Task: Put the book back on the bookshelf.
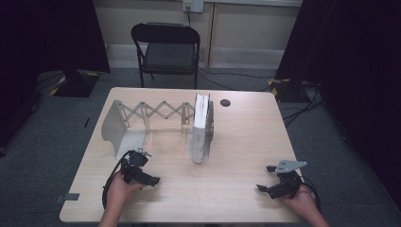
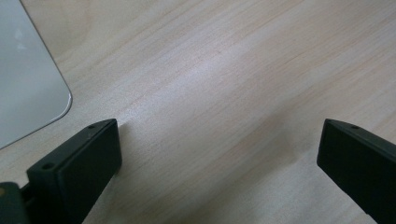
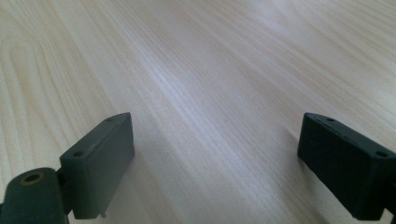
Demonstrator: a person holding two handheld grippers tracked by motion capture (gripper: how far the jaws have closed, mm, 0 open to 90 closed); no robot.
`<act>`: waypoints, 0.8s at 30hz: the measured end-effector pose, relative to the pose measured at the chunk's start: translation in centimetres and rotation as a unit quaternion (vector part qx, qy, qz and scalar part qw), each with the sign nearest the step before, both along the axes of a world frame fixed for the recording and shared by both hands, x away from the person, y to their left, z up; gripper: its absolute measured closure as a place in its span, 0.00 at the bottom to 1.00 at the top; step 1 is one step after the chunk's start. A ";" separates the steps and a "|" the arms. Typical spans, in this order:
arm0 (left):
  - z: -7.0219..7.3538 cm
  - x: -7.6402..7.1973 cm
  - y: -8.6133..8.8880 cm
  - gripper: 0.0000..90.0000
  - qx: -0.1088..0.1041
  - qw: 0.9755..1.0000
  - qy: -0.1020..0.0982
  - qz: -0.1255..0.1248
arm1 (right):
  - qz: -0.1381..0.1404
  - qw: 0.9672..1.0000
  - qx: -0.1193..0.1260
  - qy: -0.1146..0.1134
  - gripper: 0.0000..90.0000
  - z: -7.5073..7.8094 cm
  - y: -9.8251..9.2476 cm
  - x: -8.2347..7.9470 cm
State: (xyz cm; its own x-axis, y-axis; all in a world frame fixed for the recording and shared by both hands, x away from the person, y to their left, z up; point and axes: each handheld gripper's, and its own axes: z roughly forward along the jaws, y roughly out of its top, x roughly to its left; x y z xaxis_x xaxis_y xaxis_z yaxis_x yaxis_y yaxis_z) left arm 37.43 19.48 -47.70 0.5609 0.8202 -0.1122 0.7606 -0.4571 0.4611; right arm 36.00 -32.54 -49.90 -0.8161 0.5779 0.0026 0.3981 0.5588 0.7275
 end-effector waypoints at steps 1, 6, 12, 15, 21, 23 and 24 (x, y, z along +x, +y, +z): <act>0.0 0.0 0.0 0.00 0.000 1.000 -0.002 0.001 | 0.000 1.000 0.000 0.000 0.11 0.0 0.0 0.0; -0.1 -0.1 0.0 0.00 0.004 1.000 -0.010 -0.002 | 0.000 1.000 -0.001 0.000 0.11 0.0 0.0 0.0; -0.3 -0.2 -0.1 0.00 0.007 1.000 -0.022 -0.005 | 0.000 1.000 0.000 0.000 0.11 0.0 0.0 0.0; -0.4 -0.4 -0.1 0.00 0.007 1.000 -0.028 -0.003 | 0.000 1.000 0.000 0.000 0.11 0.0 0.0 0.0; -0.5 -0.5 -0.1 0.00 0.011 0.999 -0.035 -0.005 | 0.000 1.000 0.000 0.000 0.11 0.0 0.0 0.0; -0.5 -0.6 -0.2 0.00 0.010 0.999 -0.037 -0.004 | 0.000 1.000 0.000 0.000 0.11 0.0 0.0 0.0; -0.5 -0.6 -0.2 0.00 0.010 0.999 -0.037 -0.004 | 0.000 1.000 -0.001 0.000 0.11 0.0 0.0 0.0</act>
State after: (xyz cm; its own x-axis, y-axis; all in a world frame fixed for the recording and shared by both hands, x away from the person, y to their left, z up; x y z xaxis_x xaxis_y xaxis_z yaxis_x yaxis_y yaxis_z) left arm 36.87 19.28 -48.22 0.5729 0.8179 -0.0540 0.7214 -0.4718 0.5070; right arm 36.00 -32.54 -49.89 -0.8161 0.5779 0.0022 0.3984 0.5599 0.7265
